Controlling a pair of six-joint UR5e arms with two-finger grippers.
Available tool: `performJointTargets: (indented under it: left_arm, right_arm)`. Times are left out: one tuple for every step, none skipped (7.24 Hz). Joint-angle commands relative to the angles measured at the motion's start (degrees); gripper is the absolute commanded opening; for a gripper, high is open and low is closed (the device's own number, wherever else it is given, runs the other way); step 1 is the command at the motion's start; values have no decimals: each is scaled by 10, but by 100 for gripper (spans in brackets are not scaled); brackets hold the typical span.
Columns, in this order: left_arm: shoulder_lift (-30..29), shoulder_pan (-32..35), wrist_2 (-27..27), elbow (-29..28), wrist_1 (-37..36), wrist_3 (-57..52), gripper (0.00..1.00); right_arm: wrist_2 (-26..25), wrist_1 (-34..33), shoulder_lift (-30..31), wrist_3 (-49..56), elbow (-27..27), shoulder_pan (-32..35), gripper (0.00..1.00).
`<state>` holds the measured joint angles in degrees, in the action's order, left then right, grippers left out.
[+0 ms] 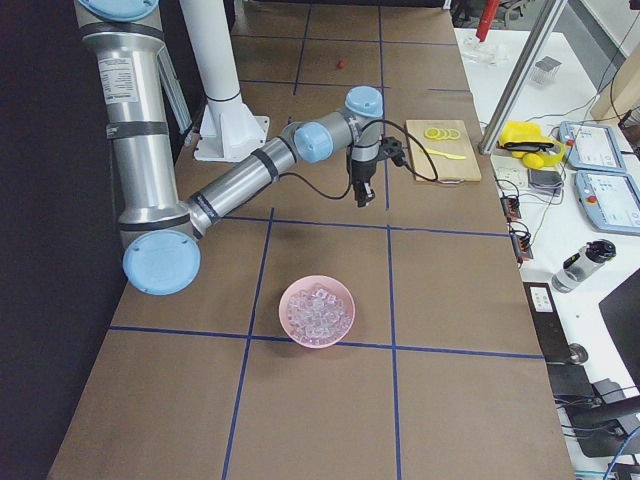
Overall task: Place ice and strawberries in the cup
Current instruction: 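Carry the ice cube with the right gripper over the blue cup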
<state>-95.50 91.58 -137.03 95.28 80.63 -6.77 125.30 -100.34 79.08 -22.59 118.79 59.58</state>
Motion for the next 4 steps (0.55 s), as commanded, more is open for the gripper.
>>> performJointTargets:
  left_arm:
    - [0, 0, 0, -1, 0, 0, 100]
    - [0, 0, 0, -2, 0, -1, 100]
    - [0, 0, 1, -4, 0, -1, 100]
    - [0, 0, 1, -4, 1, 0, 100]
  right_arm:
    - [-15, -88, -145, -158, -5, -104, 0]
    - [-53, -102, -194, -225, -13, -152, 0]
    - [-72, -102, -242, -284, -37, -188, 0]
    - [-96, -101, -293, -333, -77, -224, 0]
